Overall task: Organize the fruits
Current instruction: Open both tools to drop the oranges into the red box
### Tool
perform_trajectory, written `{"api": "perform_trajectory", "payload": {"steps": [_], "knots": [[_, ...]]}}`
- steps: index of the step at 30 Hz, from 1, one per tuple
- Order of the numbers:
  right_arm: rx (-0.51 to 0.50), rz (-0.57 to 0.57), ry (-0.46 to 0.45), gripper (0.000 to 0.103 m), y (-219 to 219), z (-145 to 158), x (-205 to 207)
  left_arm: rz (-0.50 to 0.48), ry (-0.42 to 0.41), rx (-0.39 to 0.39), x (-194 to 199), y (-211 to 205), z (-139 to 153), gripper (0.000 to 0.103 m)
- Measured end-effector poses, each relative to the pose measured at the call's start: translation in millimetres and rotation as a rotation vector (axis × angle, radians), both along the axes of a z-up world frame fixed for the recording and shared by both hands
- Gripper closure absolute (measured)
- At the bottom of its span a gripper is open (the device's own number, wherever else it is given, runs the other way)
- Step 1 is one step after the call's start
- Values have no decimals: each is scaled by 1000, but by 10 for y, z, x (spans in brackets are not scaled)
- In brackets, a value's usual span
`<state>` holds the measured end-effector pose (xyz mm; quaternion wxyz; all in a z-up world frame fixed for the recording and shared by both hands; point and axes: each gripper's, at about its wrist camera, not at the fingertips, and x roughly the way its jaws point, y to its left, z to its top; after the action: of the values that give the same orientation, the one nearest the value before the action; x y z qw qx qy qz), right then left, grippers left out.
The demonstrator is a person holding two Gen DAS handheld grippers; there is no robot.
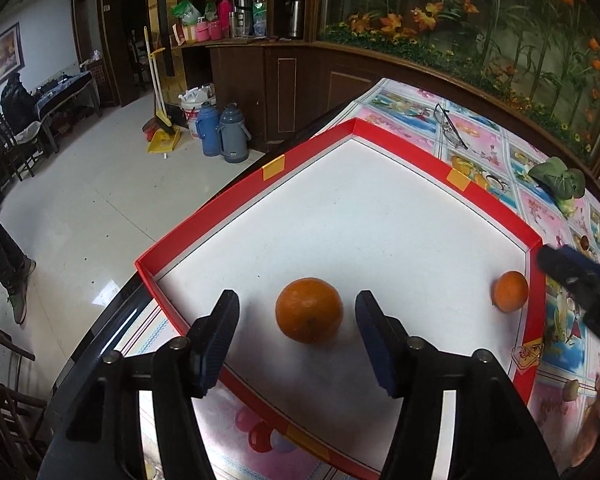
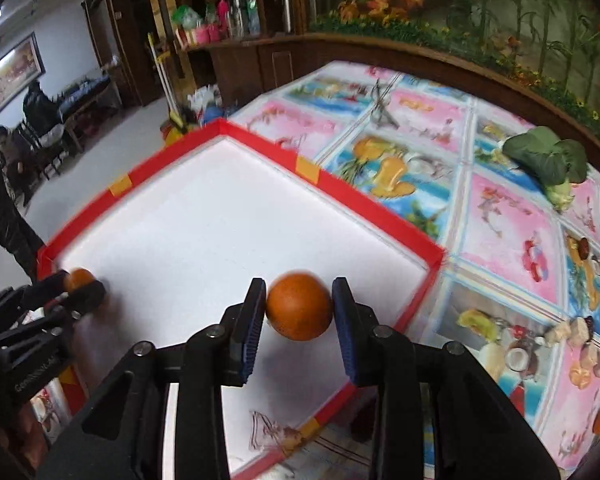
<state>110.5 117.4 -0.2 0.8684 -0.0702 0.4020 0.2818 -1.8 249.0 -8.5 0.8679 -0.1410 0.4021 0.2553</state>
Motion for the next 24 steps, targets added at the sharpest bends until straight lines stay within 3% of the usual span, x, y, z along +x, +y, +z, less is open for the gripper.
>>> {"api": "perform_trajectory", "payload": {"steps": [3, 9, 15, 20, 24], "knots": [[50, -49, -30, 47, -262, 169, -71, 16, -20, -10, -33, -35, 34, 42], [157, -102, -63, 47, -936, 419, -370, 1, -145, 16, -319, -274, 286, 41], [187, -285, -60, 47, -2026, 298, -800, -225, -212, 31, -453, -995, 356, 39], [119, -382, -17, 47, -2631, 1, -1137, -449, -160, 13, -400, -1632, 156, 39], [73, -385, -4, 47, -2824, -150, -1316, -532, -101, 0, -334, -1927, 2, 39]]}}
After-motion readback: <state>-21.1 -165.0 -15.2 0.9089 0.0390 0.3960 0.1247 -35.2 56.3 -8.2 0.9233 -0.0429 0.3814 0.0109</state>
